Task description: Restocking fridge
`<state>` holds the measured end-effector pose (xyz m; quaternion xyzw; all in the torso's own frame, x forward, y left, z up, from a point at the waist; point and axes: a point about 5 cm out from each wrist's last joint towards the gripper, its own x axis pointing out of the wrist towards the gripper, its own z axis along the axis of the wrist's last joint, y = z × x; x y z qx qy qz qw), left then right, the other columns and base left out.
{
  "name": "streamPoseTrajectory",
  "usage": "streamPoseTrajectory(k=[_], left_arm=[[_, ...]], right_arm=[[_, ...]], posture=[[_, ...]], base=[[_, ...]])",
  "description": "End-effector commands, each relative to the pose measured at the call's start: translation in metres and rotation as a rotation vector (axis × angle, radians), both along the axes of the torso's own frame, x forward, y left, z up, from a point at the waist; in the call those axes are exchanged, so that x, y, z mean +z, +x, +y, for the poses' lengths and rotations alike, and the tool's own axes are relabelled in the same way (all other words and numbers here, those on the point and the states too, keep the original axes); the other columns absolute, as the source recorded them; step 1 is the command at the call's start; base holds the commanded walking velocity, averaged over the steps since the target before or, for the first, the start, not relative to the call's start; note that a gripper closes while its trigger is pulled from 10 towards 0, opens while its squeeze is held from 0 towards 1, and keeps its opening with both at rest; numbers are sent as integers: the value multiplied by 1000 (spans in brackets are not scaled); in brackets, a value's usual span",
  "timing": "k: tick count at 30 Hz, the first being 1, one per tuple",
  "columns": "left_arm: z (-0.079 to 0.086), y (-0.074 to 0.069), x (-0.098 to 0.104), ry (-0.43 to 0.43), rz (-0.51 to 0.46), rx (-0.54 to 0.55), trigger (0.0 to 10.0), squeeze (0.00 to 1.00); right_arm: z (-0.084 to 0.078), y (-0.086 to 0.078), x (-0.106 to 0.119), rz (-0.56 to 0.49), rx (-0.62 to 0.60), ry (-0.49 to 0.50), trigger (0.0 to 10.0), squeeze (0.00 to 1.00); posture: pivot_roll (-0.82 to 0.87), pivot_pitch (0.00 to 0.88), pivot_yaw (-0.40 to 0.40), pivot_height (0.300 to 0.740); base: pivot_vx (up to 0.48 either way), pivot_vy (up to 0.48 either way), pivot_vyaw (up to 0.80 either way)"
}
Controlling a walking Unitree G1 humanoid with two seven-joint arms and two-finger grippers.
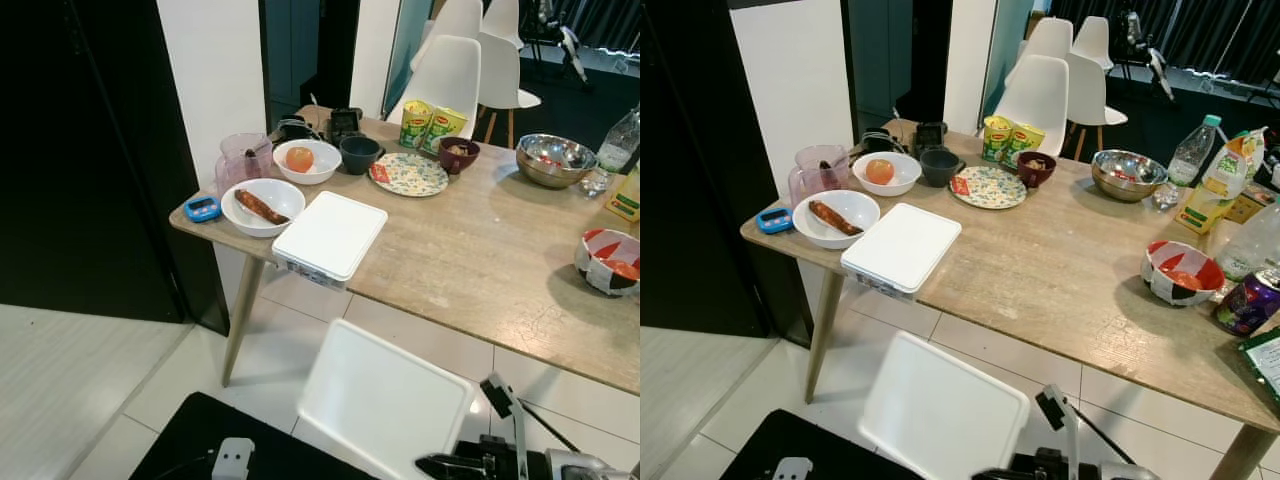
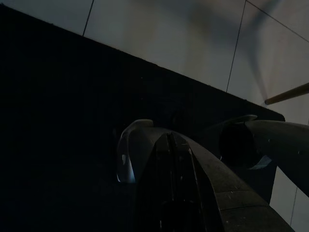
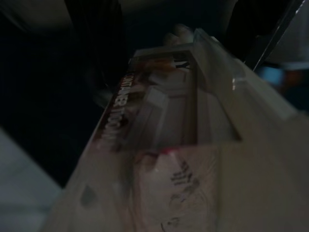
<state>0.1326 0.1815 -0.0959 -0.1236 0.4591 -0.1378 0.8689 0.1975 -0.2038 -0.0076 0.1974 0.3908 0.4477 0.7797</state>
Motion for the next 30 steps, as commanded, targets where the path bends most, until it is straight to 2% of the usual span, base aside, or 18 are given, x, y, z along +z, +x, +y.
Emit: streamPoseTrajectory(k=[1, 2, 3, 6, 9, 10, 11, 13, 16, 21, 22, 25, 30], left_arm=[[3, -6, -2, 14, 27, -19, 10000, 0], [3, -6, -2, 14, 27, -19, 10000, 0], [3, -6, -2, 15, 28, -20, 10000, 0], [3, -7, -3, 27, 32, -19, 10000, 0], [4, -7, -3, 36, 32, -19, 10000, 0], [4, -6, -3, 38, 31, -19, 10000, 0], [4, -6, -3, 38, 31, -19, 10000, 0], [4, -6, -3, 38, 30, -13, 10000, 0], [3, -6, -3, 38, 30, -10, 10000, 0], [4, -6, -3, 50, 37, -3, 10000, 0], [4, -6, -3, 50, 37, -3, 10000, 0], [4, -5, -3, 52, 38, 8, 10000, 0], [3, -2, -3, 60, 38, 17, 10000, 0]], right_arm=[[-7, 0, -6, -20, -21, -85, 10000, 0], [-7, 0, -6, -20, -21, -85, 10000, 0], [-10, -1, -10, -21, -40, -131, 10000, 0], [-30, -6, -32, 6, -179, -417, 10000, 0], [-45, -10, -43, 9, -291, -612, 10000, 0], [-49, -10, -46, 6, -332, -656, 10000, 0], [-49, -10, -46, 6, -332, -656, 10000, 0], [-58, -16, -51, 14, -413, -754, 10000, 0], [-59, -19, -54, 21, -434, -782, 10000, 0], [-64, -41, -68, 135, -667, -848, 10000, 0], [-64, -41, -68, 135, -667, -848, 10000, 0], [-65, -58, -75, 222, -773, -887, 10000, 0], [-64, -74, -83, 294, -795, -931, 10000, 0]], posture=[[133, 0, -62, 740], [133, 0, -62, 740], [134, 0, -61, 740], [132, 0, -61, 740], [130, 0, -59, 740], [130, 0, -59, 740], [130, 0, -59, 740], [130, 0, -59, 740], [129, 0, -53, 740], [123, 0, -47, 740], [123, 0, -47, 740], [119, 0, -45, 740], [106, 0, -40, 740]], base=[[0, 0, 0], [0, 0, 0], [0, 0, 0], [0, 0, 0], [0, 0, 0], [0, 0, 0], [0, 0, 0], [0, 0, 0], [0, 0, 0], [0, 0, 0], [0, 0, 0], [0, 0, 0], [0, 0, 0]])
